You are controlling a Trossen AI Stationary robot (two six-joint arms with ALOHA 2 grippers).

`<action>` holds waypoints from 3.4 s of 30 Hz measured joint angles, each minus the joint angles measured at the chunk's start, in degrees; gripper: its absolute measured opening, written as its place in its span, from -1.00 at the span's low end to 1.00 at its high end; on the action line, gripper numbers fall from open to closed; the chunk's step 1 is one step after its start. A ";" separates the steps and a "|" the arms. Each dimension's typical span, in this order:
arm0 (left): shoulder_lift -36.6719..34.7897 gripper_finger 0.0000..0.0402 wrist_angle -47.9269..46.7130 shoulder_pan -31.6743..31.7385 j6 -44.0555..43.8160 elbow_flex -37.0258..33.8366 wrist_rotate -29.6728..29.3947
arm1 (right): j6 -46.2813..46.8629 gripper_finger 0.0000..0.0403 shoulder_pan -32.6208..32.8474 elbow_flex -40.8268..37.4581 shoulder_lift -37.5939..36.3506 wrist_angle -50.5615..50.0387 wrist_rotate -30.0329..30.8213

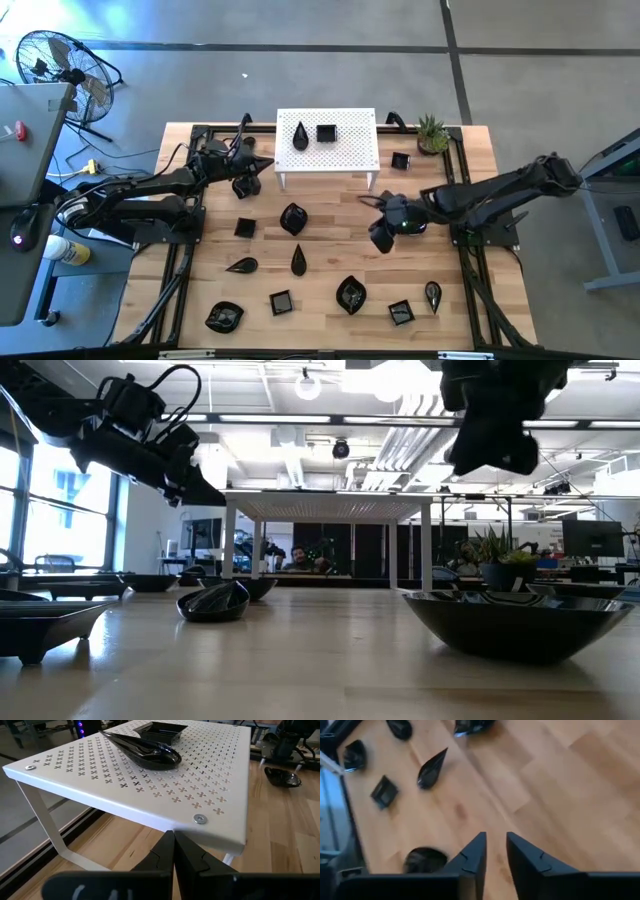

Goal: Pick & Place Mini shaped plates
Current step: Put the leaf shaped bowl on the shelf

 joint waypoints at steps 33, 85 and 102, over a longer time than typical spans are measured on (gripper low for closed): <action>0.00 -1.00 -4.00 0.00 -1.73 -0.04 2.01 | 14.81 -0.74 13.69 0.04 29.59 23.53 -10.09; -0.01 -1.00 1.70 0.00 0.04 0.02 2.38 | -44.03 -0.98 -56.66 41.76 25.87 -26.14 -26.29; -0.01 -1.00 1.66 0.00 0.50 0.02 2.35 | -45.20 -0.97 -59.25 46.82 31.67 -28.72 -26.18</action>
